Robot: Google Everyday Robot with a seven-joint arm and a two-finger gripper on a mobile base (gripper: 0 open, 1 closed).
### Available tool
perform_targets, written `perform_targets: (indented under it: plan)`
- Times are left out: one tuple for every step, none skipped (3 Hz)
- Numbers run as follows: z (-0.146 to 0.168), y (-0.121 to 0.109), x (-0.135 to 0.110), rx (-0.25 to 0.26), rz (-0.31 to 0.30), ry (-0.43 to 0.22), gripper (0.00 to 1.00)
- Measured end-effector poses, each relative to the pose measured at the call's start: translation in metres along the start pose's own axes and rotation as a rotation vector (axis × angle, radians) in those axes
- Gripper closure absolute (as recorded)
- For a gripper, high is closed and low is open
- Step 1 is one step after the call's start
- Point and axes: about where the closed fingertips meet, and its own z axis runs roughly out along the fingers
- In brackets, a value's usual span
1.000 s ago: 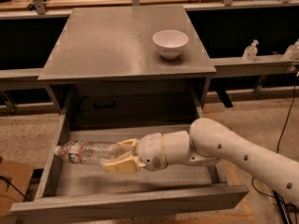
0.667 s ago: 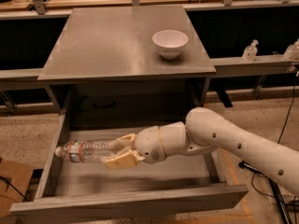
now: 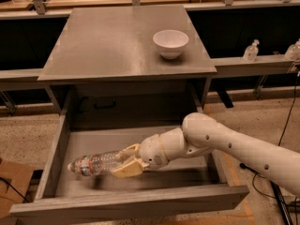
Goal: Place water bottle into top drawer
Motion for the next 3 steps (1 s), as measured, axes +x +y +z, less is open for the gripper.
perform_targets:
  plan:
    - [0.000,-0.010,0.035,0.005,0.038,0.071,0.59]
    - [-0.005,-0.017,0.053,0.019,0.048,0.118,0.35]
    - [-0.012,-0.023,0.055,0.049,0.037,0.176,0.13]
